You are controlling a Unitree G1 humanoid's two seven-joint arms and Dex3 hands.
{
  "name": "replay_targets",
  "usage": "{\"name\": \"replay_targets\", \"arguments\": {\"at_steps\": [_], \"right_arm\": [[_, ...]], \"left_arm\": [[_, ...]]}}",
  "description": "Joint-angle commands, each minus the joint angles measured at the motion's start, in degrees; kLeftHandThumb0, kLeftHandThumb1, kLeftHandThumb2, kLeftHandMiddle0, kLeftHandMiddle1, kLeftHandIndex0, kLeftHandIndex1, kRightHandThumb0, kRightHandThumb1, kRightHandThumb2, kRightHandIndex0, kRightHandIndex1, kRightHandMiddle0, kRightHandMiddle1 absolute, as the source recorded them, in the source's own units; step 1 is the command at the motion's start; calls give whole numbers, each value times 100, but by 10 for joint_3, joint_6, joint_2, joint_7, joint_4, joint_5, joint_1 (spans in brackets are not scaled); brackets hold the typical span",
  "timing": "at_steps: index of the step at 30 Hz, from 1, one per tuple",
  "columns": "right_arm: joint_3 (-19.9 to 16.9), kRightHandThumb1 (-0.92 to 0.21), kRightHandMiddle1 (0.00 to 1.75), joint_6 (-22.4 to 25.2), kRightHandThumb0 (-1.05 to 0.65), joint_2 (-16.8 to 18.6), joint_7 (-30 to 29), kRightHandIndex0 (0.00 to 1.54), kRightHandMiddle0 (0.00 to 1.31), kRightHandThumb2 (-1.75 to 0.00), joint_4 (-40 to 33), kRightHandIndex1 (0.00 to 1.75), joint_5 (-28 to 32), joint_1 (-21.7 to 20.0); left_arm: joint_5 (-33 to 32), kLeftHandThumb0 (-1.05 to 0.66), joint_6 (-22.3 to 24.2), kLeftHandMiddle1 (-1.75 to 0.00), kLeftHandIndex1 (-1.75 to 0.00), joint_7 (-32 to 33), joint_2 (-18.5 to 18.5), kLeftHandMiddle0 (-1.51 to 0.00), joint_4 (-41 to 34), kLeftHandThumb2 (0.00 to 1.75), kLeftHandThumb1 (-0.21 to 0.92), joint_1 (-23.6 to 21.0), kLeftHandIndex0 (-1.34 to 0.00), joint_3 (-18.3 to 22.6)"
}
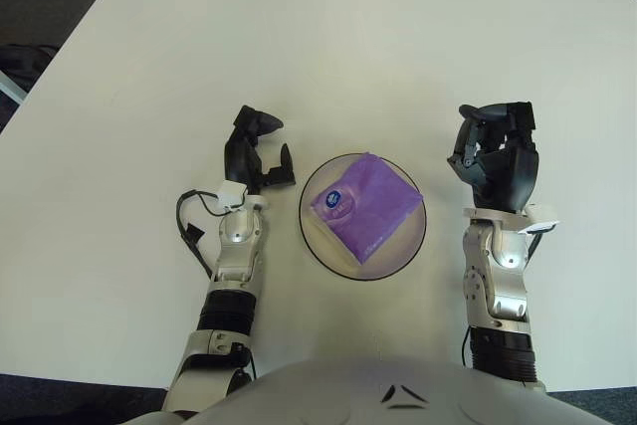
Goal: Put the tissue paper into the plate.
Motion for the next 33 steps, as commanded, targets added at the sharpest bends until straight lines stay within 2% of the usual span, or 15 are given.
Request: {"name": "replay_targets", "arguments": {"at_steps": [1,5,15,24,33], "right_arm": [[2,-84,175,3,-36,22,-15,38,24,-64,12,126,-3,9],[6,-83,175,12,-36,20,-23,40,24,-66,19,126,-4,13],[2,-83,175,20,-36,1,2,46,24,-65,44,126,22,17],[0,-85,175,49,-36,3,2,46,23,-64,44,125,23,25],[-5,-84,175,53,-36,2,10,46,24,-65,68,125,33,21]], "left_arm": [[3,-1,16,-173,-175,-5,-5,-81,61,161,7,63,-55,-4],[2,-1,12,-173,-175,-7,-4,-82,63,161,7,62,-55,-3],[0,-1,11,-171,-175,-6,-7,-83,53,161,6,68,-55,-4],[1,-1,11,-171,-175,-9,-5,-83,49,161,6,73,-55,-5],[-1,-1,9,-172,-175,-14,-5,-83,47,162,5,76,-56,-4]]}}
